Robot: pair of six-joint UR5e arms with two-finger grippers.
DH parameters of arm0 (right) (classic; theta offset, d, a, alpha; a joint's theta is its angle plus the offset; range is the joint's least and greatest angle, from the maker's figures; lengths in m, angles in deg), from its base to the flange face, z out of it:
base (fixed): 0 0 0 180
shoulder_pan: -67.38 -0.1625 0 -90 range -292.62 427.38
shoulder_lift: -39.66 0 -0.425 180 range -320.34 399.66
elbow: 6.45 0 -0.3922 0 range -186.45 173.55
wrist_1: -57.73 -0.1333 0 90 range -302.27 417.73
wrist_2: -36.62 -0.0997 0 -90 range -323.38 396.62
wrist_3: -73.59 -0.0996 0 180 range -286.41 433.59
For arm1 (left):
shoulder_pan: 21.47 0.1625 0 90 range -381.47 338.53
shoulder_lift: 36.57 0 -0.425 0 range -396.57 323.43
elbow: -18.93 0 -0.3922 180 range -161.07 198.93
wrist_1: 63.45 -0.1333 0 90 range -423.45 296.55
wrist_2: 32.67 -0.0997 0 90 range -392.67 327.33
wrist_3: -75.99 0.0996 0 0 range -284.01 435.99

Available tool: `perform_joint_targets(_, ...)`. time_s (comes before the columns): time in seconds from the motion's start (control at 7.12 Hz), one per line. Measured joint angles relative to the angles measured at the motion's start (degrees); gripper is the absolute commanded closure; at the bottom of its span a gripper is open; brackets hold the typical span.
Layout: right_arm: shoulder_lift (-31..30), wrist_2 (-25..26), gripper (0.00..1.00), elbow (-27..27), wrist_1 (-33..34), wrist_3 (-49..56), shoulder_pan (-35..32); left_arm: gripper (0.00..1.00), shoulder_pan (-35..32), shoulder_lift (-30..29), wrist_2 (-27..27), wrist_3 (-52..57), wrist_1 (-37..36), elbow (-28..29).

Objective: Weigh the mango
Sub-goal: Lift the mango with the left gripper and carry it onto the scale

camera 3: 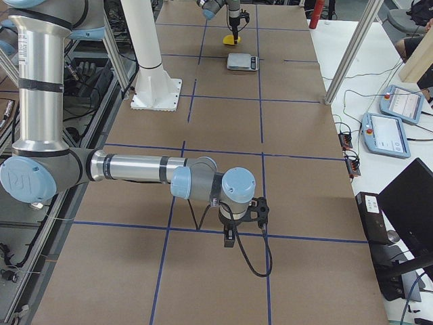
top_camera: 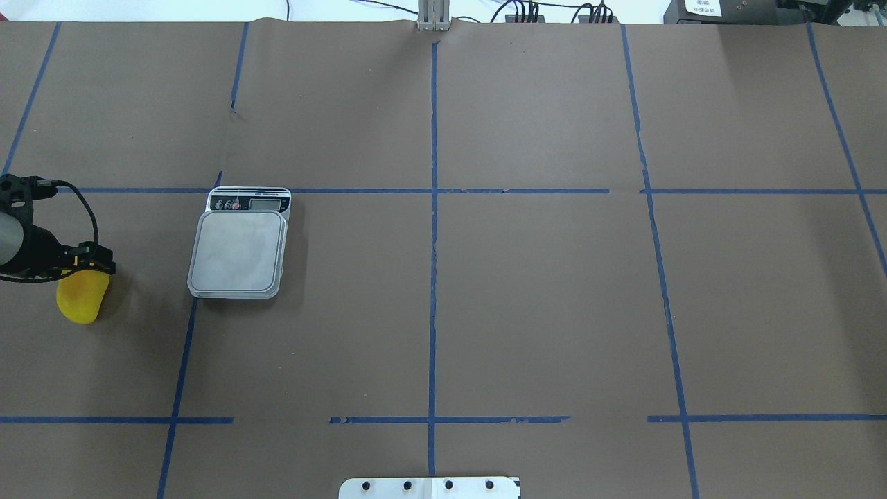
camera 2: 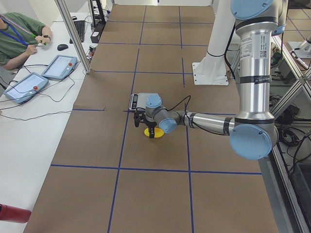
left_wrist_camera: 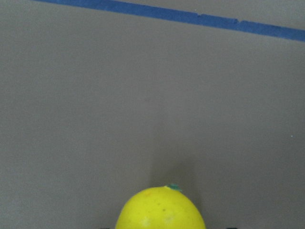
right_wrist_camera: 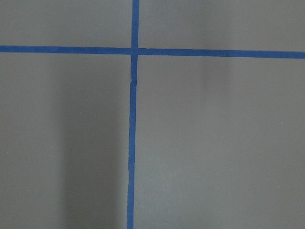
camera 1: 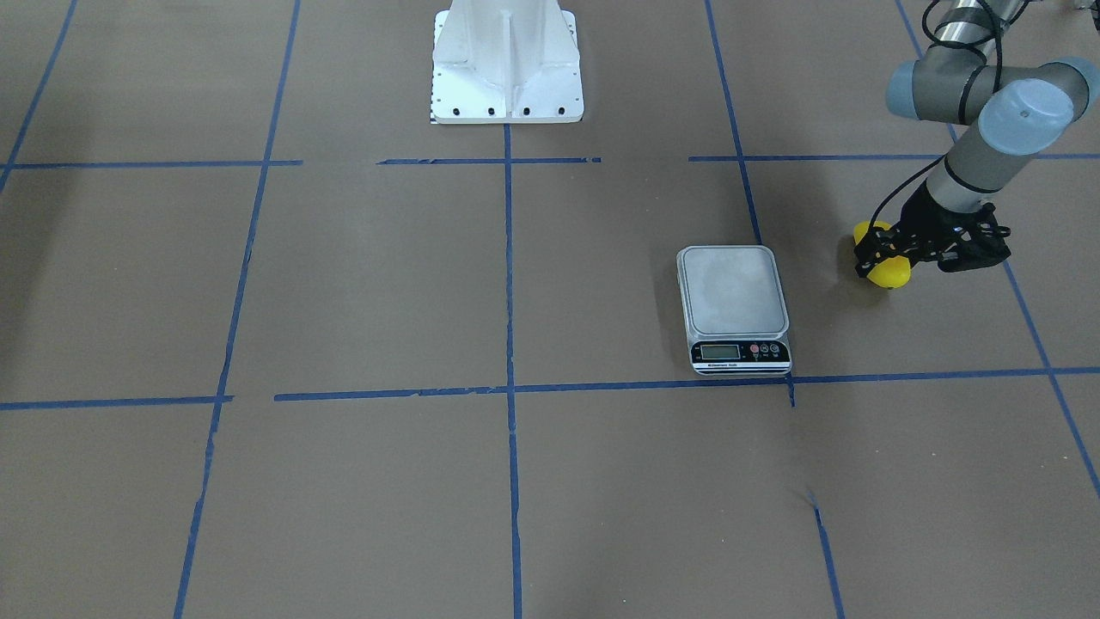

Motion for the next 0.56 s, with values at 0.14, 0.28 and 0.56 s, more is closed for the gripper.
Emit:
perform_joint_targets(0.14,0.0,0.0,0.0,0.0,0.0,0.0,0.0,1.0,-0.21,0.5,0.16,0.58,-0.12,-0.68)
perform_joint_targets(0.28,0.0,0.0,0.0,0.0,0.01,0.0,0.0,1.0,-0.58,1.56,0.57,1.58,-1.08,-3.18)
perform_joint_targets(0.56,0.0,0.0,0.0,0.0,-0.02,0.0,0.0,1.0,-1.37,1.78,1.9,4.81,-11.53,-11.77)
